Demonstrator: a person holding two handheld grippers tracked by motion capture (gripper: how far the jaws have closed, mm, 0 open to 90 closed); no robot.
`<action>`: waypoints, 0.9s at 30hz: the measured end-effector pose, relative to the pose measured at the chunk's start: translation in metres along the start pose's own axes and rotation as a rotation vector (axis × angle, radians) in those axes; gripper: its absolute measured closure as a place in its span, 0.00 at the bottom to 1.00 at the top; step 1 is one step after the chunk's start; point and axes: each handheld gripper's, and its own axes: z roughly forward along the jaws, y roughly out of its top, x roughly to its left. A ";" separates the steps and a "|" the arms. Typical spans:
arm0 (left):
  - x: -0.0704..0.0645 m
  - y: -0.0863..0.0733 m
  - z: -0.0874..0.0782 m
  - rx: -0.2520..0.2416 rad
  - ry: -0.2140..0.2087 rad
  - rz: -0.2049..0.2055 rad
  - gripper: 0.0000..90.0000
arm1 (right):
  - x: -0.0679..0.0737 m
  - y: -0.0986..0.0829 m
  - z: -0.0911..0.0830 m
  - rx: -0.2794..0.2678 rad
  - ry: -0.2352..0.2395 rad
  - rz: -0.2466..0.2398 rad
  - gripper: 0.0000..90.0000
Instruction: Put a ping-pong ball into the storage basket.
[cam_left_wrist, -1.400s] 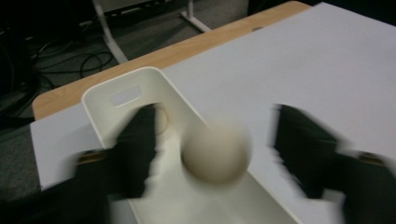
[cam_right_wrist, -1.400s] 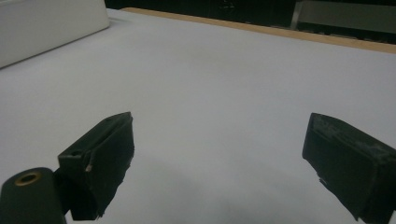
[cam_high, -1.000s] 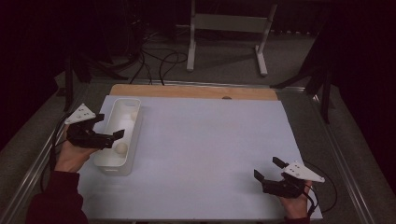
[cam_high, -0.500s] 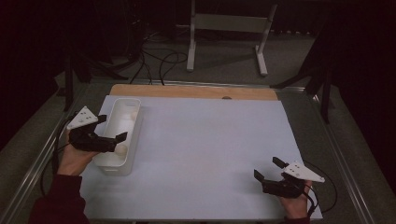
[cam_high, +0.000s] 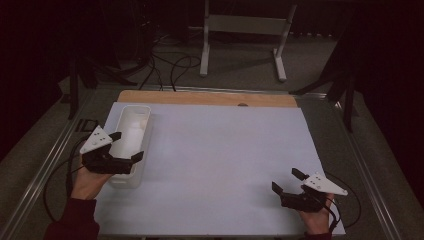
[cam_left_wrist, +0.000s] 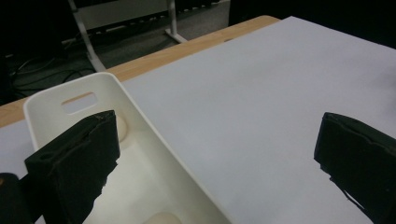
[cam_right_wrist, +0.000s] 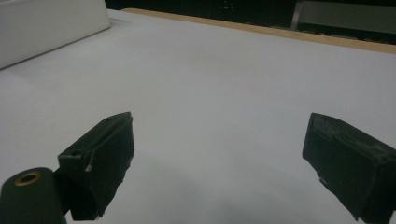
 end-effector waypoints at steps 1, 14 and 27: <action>-0.001 -0.001 0.000 -0.002 -0.001 0.000 0.01 | 0.000 0.000 0.000 -0.001 0.000 -0.001 0.10; -0.015 -0.022 0.007 0.002 -0.024 0.000 0.01 | 0.000 0.000 0.000 -0.001 0.001 -0.001 0.10; -0.024 -0.036 0.009 -0.041 -0.015 0.003 0.01 | -0.001 0.000 -0.001 -0.012 0.002 -0.005 0.10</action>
